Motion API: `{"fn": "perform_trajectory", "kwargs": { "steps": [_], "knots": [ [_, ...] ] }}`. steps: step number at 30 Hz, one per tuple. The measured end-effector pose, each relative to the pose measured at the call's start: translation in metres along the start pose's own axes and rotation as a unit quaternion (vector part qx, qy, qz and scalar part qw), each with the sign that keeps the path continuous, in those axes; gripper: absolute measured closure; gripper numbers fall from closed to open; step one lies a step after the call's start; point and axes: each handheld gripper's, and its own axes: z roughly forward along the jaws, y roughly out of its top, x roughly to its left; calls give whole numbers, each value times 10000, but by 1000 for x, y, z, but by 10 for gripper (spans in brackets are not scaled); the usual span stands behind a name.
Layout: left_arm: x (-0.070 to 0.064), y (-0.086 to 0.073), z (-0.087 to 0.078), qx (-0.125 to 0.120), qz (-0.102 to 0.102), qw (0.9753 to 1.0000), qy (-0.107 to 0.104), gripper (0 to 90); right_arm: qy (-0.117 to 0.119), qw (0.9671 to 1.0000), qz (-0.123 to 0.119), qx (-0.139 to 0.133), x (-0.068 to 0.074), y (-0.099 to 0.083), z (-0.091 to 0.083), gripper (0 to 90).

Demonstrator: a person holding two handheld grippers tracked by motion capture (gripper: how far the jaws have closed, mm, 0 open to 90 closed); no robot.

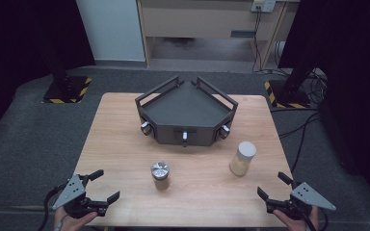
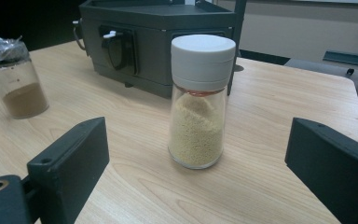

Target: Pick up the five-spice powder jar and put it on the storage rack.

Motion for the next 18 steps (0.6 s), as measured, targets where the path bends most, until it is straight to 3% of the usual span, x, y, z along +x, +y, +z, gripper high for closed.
{"fn": "perform_trajectory", "kwargs": {
  "steps": [18],
  "knots": [
    [2,-1,-1,-50,-77,10000,-27,30,165,9996,178,-114,-9,-7,-3,27]
  ]
}}
